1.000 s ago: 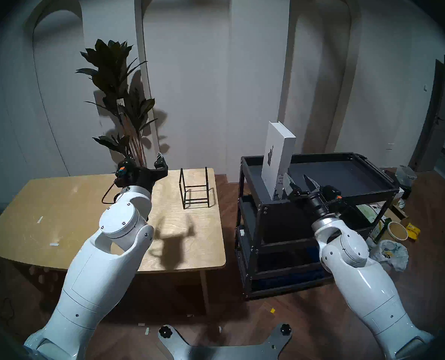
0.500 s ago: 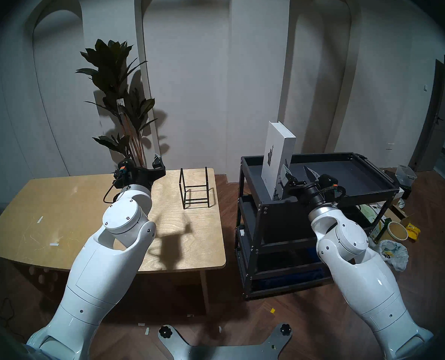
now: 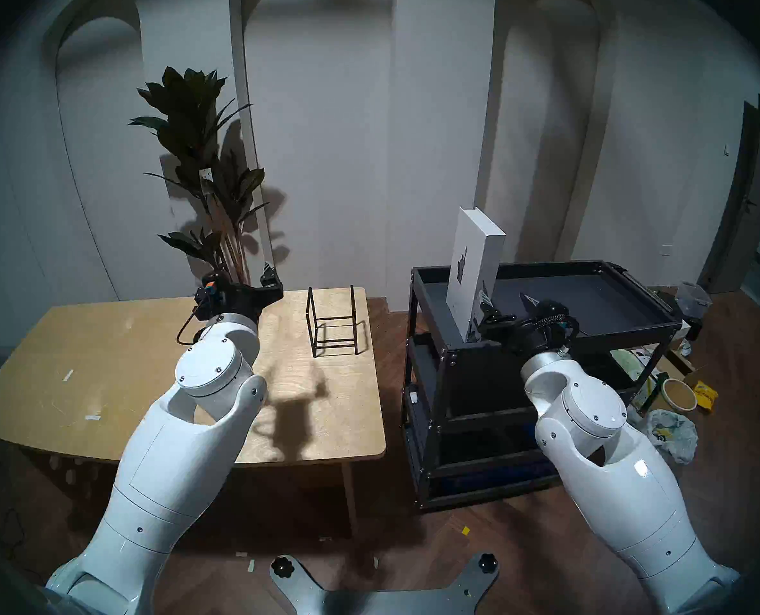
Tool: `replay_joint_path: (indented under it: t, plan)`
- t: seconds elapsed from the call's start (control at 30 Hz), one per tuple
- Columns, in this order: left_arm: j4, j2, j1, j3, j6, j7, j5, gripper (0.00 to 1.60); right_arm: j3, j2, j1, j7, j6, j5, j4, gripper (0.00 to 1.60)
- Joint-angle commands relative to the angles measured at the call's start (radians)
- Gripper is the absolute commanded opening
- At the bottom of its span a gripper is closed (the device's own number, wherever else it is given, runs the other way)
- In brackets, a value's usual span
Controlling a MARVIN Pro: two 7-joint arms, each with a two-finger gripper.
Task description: Transfer books between table and cart
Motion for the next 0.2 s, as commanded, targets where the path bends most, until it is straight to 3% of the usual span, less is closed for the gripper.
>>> replay_joint_path:
  t: [0.0,0.17]
  plan:
    - [-0.014,0.002,-0.023,-0.006,-0.004,-0.003,0.004,1.60,0.007,-0.003,0.013,-0.008,-0.004,-0.005,-0.030,1.60]
    - [-0.014,0.001,-0.023,-0.007,-0.004,-0.003,0.005,1.60,0.006,-0.003,0.013,-0.010,-0.003,-0.005,-0.030,1.60]
